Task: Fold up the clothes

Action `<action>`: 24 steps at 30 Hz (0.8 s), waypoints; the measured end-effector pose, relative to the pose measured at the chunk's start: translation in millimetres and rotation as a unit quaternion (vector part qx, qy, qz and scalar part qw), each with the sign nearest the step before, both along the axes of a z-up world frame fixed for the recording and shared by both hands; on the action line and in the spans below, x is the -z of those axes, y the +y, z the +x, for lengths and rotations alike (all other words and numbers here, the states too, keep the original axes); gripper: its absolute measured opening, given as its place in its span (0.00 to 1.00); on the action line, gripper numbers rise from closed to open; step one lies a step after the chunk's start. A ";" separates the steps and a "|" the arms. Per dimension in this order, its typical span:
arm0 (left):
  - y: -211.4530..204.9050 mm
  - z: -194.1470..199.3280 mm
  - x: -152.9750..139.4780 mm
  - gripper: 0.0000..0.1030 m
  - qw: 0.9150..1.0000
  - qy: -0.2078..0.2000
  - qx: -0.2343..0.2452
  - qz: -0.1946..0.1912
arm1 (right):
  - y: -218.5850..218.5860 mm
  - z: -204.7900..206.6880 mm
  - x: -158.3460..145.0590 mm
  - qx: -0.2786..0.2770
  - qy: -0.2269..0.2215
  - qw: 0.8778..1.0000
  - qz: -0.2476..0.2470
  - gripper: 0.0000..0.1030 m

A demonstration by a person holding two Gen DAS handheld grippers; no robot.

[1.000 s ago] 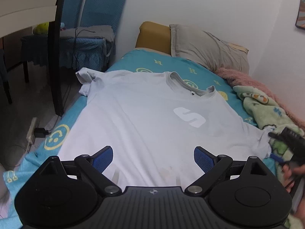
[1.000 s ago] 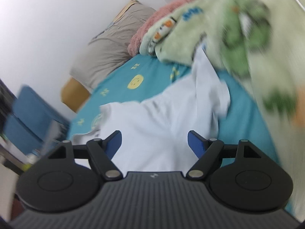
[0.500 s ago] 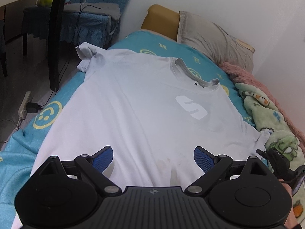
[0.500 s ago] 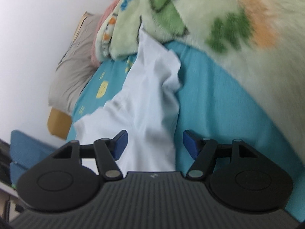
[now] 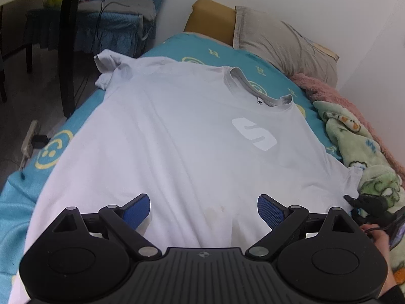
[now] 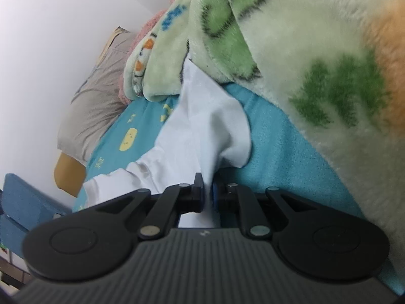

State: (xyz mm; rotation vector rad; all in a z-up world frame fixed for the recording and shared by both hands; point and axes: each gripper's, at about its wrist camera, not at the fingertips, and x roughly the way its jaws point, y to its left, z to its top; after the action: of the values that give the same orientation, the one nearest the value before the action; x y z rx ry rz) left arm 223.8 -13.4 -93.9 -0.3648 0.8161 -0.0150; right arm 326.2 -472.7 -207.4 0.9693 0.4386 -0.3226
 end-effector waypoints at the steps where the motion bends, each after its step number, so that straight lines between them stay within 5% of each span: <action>1: 0.5 -1.5 -1.3 0.91 1.000 -0.003 -0.001 0.004 | -1.1 -5.1 -2.5 0.002 -0.001 1.000 0.001 0.09; 8: 7.9 -10.7 -7.9 0.91 1.000 -0.013 -0.009 0.004 | -15.9 -31.5 -1.8 -0.005 -0.017 0.997 0.069 0.13; 12: 7.4 -12.2 -8.5 0.91 1.000 -0.015 -0.005 0.005 | -14.7 -27.4 -1.8 -0.027 -0.032 0.996 0.075 0.59; 24: -6.8 -1.7 4.2 0.91 1.000 -0.003 0.007 0.017 | 0.2 35.1 3.4 -0.004 -0.074 0.997 -0.010 0.59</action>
State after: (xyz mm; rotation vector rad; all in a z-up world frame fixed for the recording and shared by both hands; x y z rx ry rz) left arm 222.1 -20.2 -98.1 -0.3275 0.8127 -0.0152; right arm 361.3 -472.5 -210.8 0.9644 0.3026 -0.2459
